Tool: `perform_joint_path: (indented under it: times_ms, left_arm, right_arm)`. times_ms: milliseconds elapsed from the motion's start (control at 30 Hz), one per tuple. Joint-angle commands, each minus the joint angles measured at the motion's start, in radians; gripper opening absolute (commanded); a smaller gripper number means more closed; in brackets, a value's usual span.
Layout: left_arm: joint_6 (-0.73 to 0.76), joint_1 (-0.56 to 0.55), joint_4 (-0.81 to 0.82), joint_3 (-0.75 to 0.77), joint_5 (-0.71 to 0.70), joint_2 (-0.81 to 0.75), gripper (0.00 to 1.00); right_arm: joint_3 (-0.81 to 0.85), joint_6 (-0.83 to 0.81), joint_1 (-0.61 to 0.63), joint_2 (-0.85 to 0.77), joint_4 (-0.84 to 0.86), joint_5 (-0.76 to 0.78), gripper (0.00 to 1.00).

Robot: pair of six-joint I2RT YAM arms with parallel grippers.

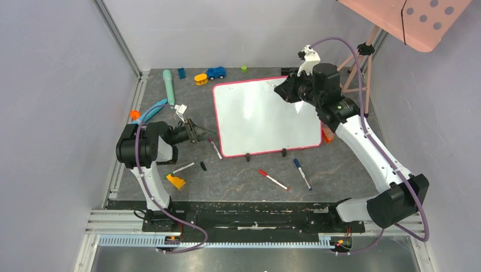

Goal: Write a sentence on the whiteboard

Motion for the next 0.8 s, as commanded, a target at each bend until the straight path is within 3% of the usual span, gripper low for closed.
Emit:
perform_joint_path:
  times_ms: [0, 100, 200, 267, 500, 767]
  left_arm:
    - [-0.034, -0.002, 0.061, 0.088, 0.022, 0.006, 0.83]
    - [-0.092, -0.002, 0.061, 0.131, -0.005, 0.036, 0.74]
    - [-0.072, -0.004, 0.061, 0.081, -0.098, 0.013, 0.61]
    - [-0.048, -0.009, 0.061, 0.082, -0.084, 0.032, 0.56]
    - [-0.001, -0.028, 0.061, 0.125, 0.002, 0.054, 0.67]
    - [0.085, -0.045, 0.061, 0.106, 0.043, 0.029, 0.66]
  right_arm:
    - [-0.011, -0.009, -0.001, -0.048, 0.067, -0.007, 0.00]
    - [-0.032, -0.002, 0.001, -0.052, 0.091, -0.025, 0.00]
    - [-0.041, 0.006, 0.005, -0.052, 0.108, -0.037, 0.00]
    - [-0.052, 0.011, 0.008, -0.056, 0.124, -0.026, 0.00]
    - [-0.066, 0.034, 0.017, -0.056, 0.161, -0.030, 0.00]
    - [-0.070, 0.031, 0.022, -0.060, 0.179, -0.038, 0.00]
